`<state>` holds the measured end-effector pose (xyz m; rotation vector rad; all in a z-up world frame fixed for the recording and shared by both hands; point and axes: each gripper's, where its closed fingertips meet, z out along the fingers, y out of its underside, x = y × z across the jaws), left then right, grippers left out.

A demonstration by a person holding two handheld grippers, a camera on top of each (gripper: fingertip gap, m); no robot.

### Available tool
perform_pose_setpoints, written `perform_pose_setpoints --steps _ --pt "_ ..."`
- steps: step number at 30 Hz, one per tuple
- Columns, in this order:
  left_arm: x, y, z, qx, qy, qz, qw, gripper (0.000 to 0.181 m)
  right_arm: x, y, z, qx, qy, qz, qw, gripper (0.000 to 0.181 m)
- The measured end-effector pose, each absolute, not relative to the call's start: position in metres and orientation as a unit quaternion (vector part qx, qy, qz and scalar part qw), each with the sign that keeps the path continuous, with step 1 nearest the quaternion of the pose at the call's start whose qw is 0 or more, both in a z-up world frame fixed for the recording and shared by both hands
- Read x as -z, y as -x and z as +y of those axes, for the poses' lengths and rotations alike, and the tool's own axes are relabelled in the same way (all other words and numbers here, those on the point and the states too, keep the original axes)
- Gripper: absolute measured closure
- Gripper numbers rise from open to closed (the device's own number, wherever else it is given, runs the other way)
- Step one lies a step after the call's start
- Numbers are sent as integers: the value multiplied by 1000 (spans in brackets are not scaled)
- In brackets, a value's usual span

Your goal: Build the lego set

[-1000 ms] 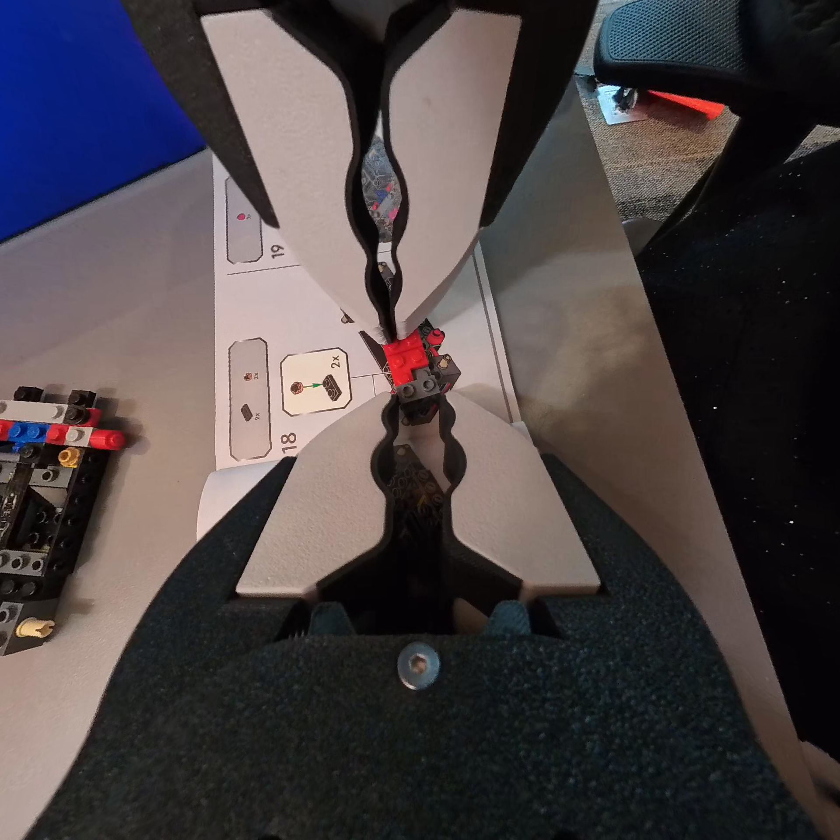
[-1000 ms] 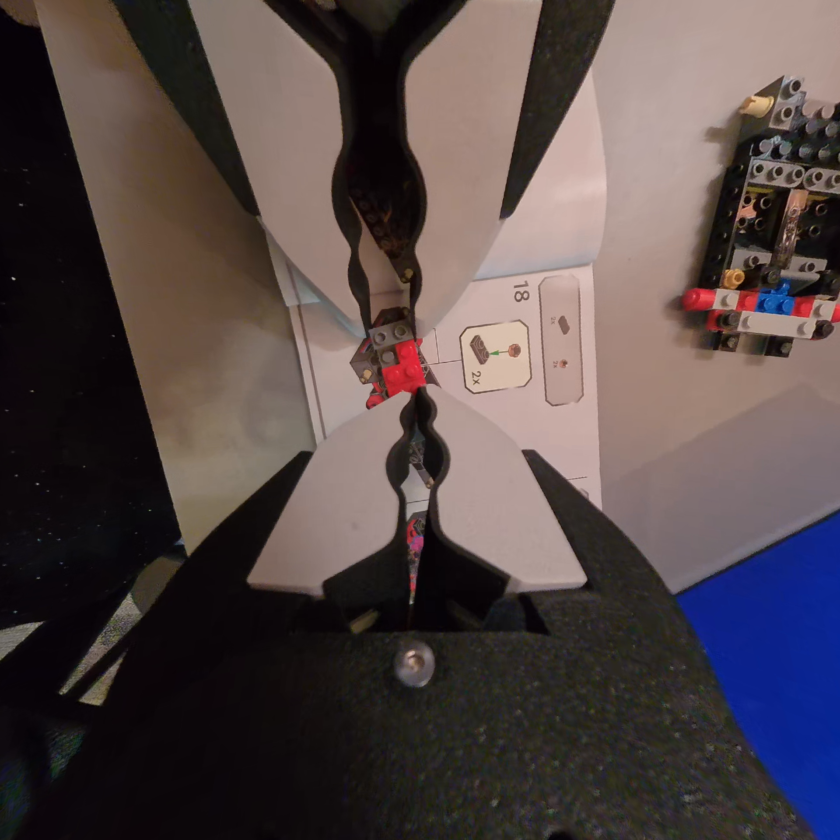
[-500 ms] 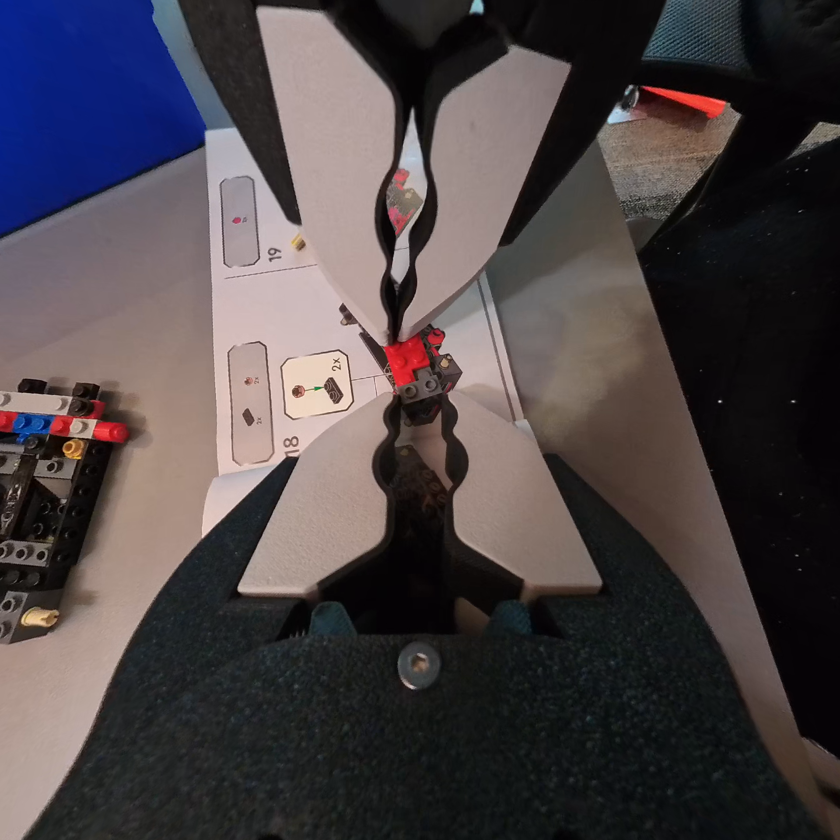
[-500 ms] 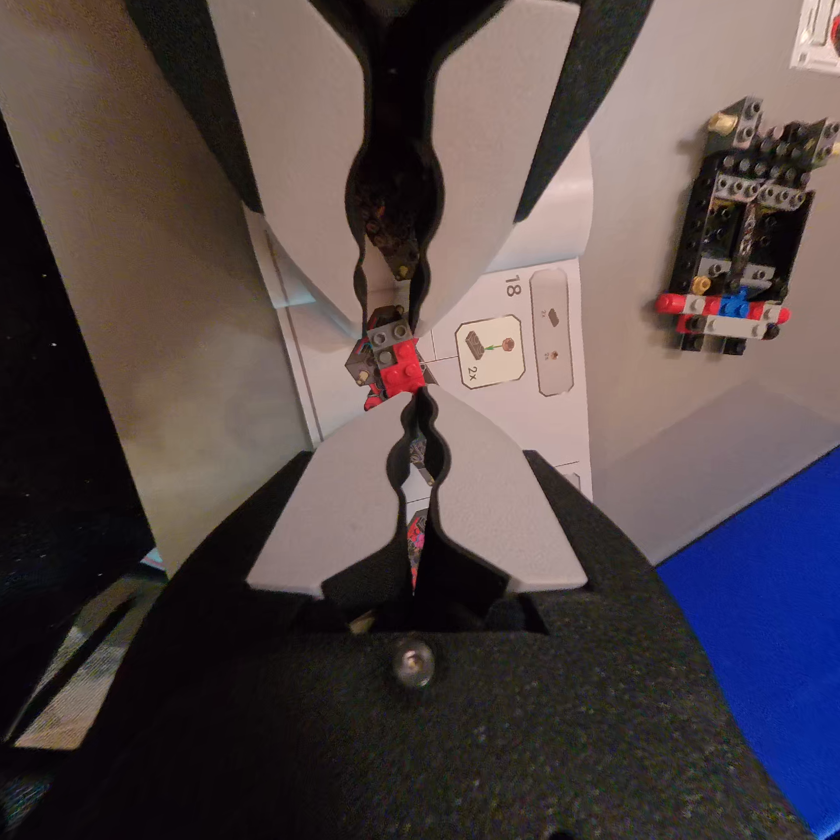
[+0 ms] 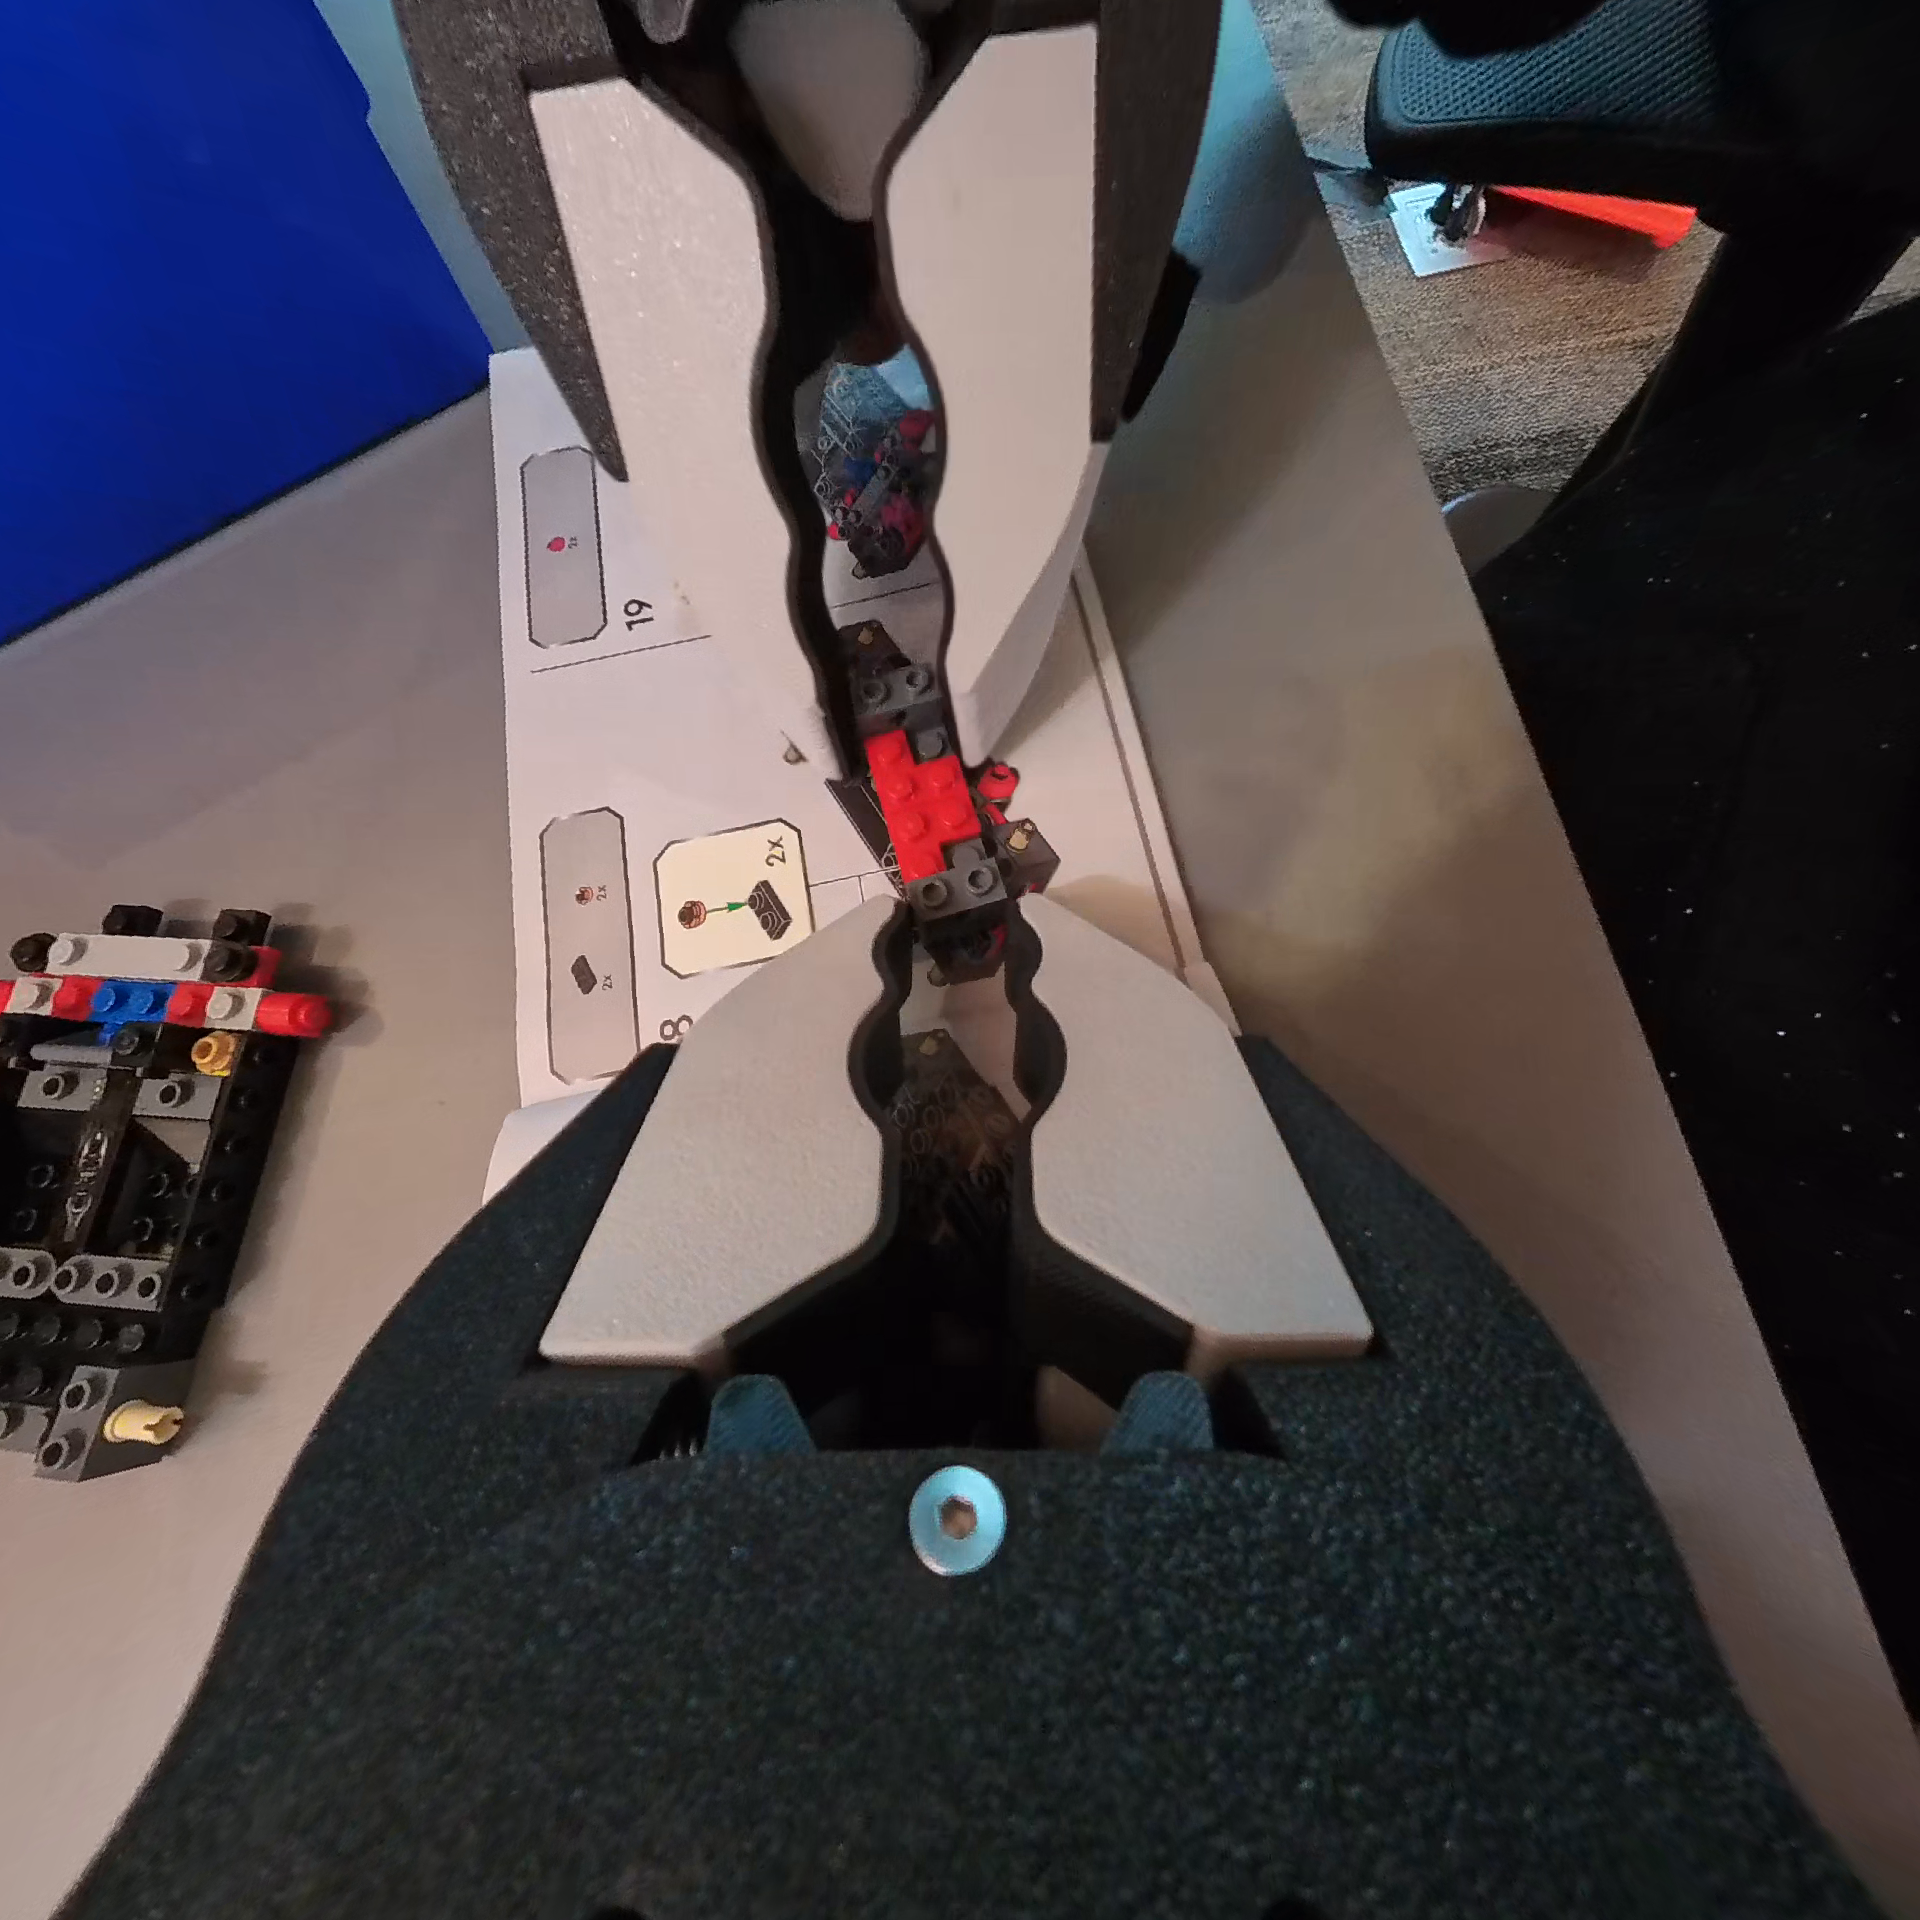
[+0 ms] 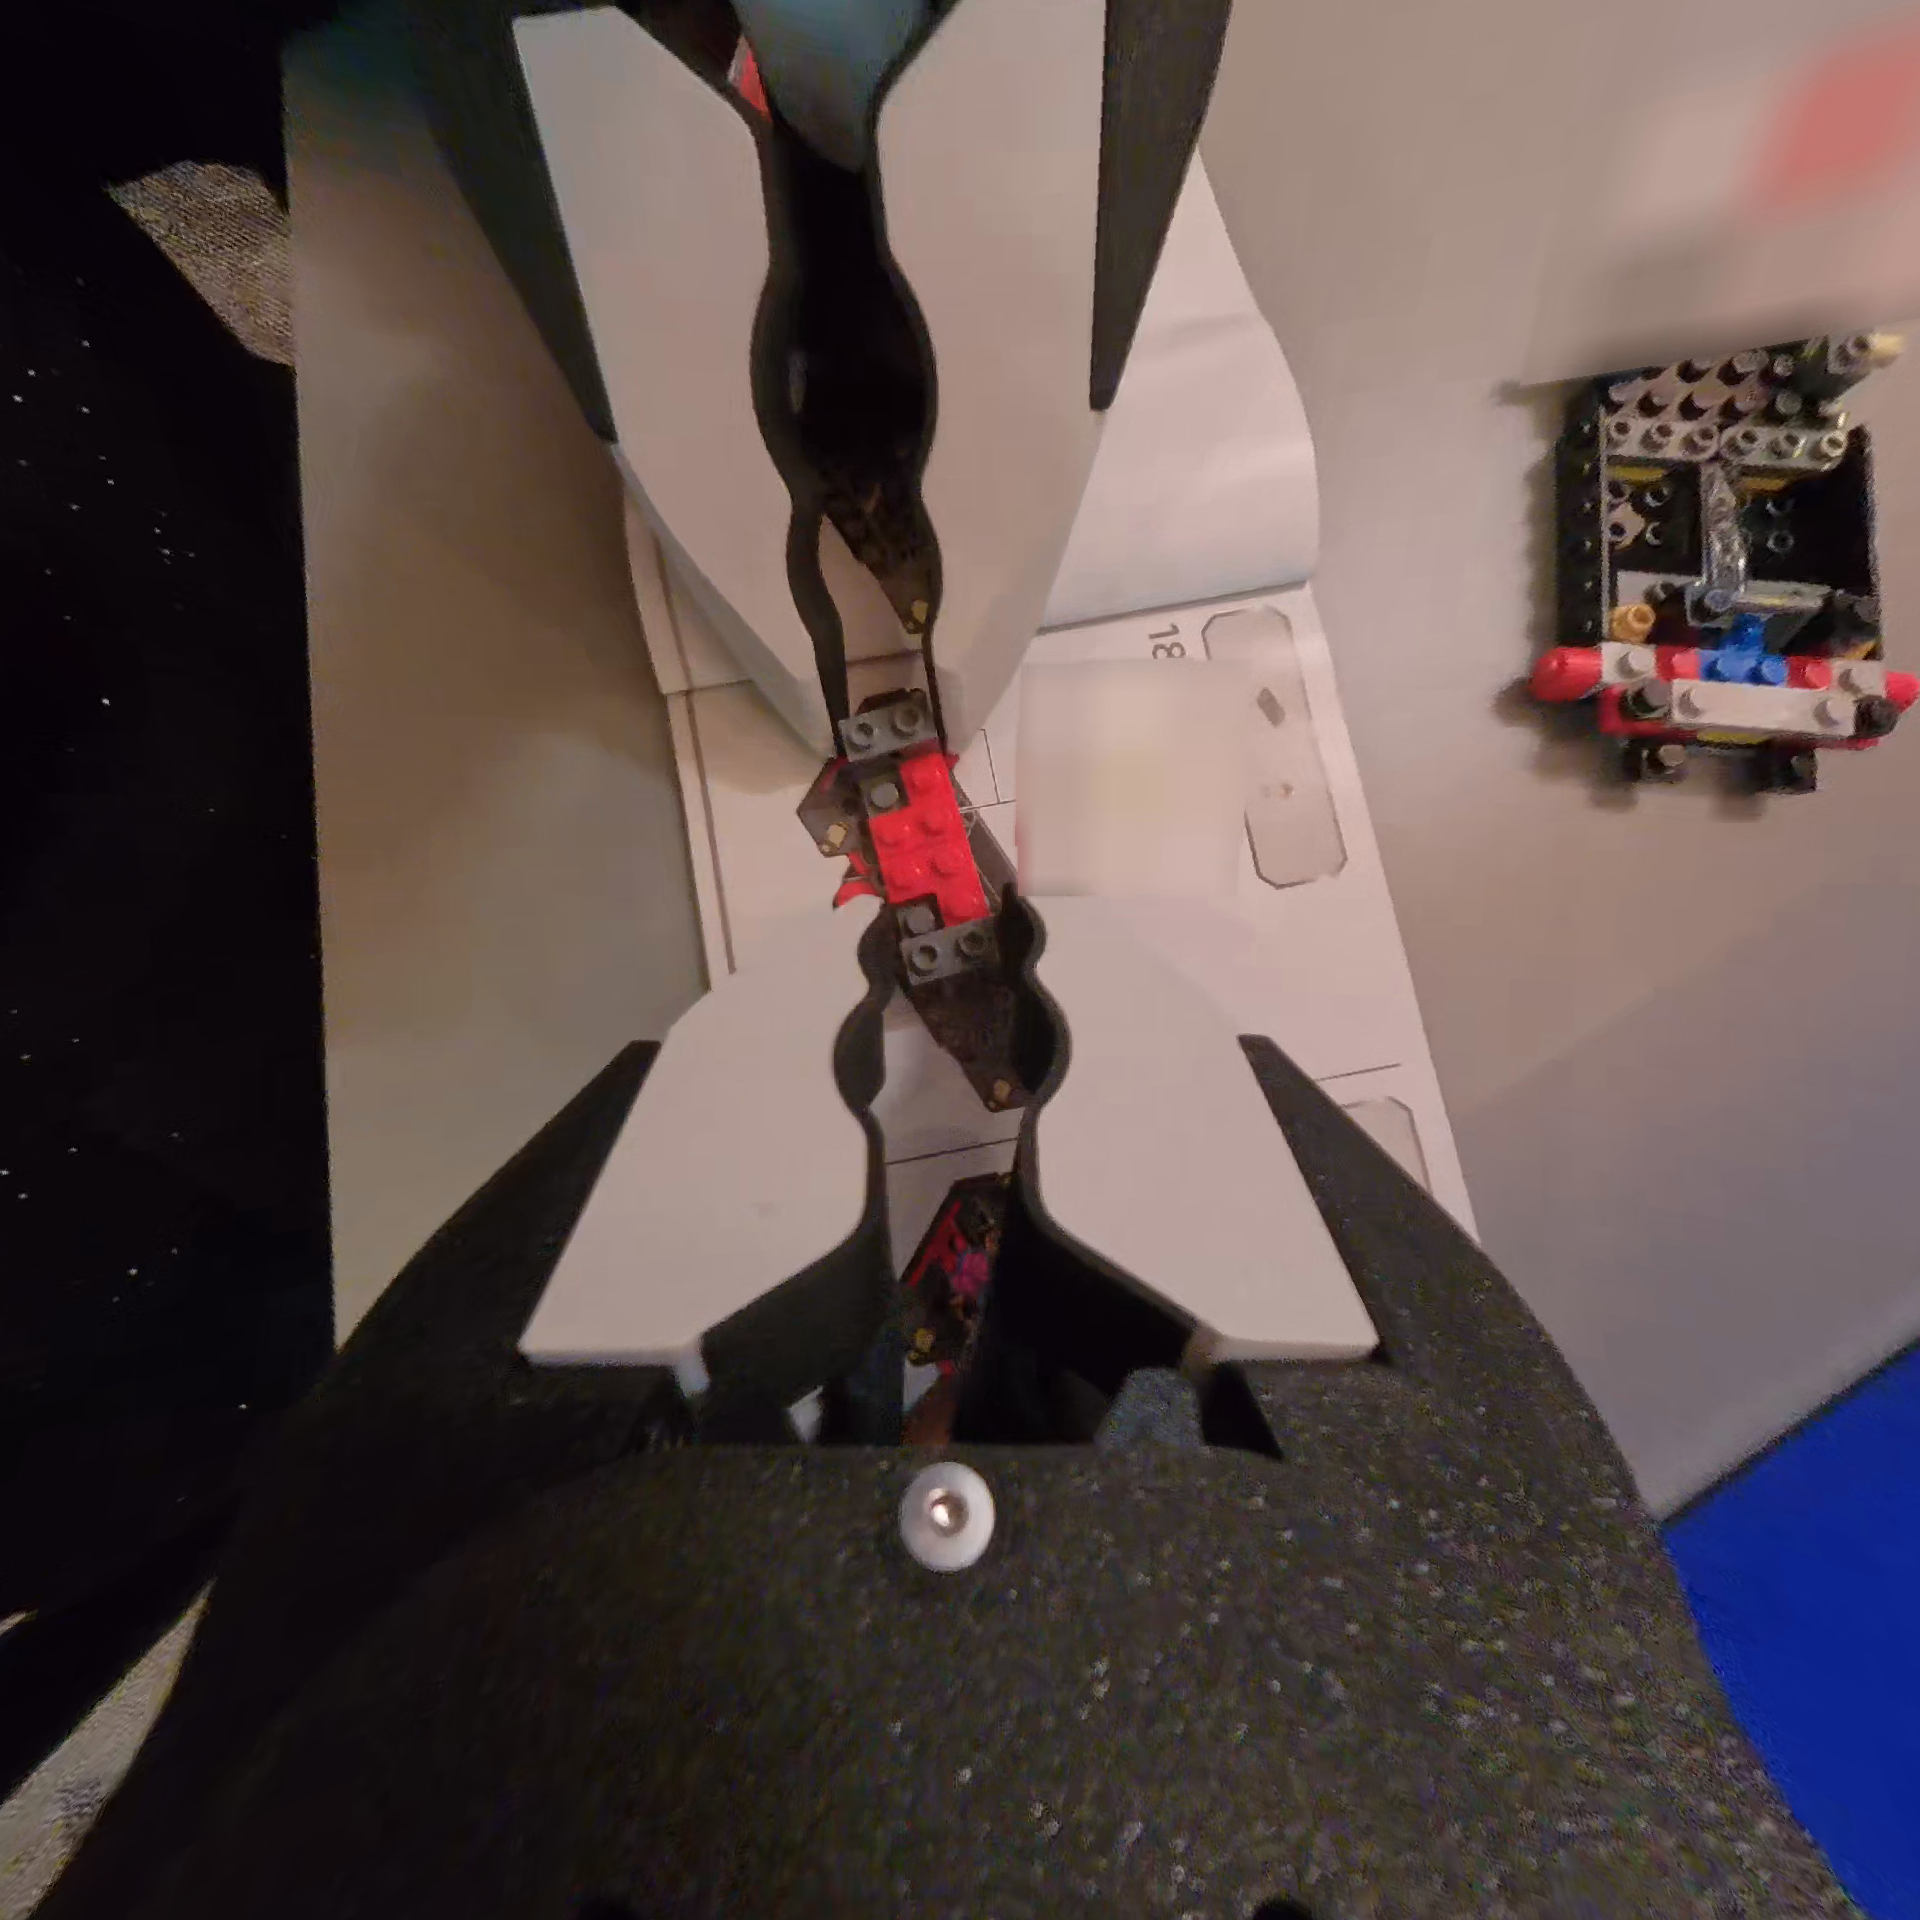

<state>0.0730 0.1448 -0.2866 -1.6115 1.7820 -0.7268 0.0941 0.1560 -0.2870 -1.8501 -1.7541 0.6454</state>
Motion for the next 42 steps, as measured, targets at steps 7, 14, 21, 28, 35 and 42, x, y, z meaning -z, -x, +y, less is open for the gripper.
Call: perform_pose_setpoints --steps 7,14,21,28,35,42 --pt "279 -77 150 265 624 652 339 127 258 -92 161 -233 653 -634 341 164" --pt "207 -89 148 513 655 402 382 147 195 -93 170 -33 518 -642 564 163" --pt "180 -87 146 556 610 360 435 166 177 -87 160 62 458 -639 615 164" --pt "194 -81 141 408 594 501 479 166 183 -89 136 -202 568 -637 480 139" --pt "199 -83 129 316 561 598 477 166 197 -83 135 -225 590 -670 390 160" --pt "202 -81 127 318 566 600 469 159 200 -78 129 -274 601 -660 358 173"
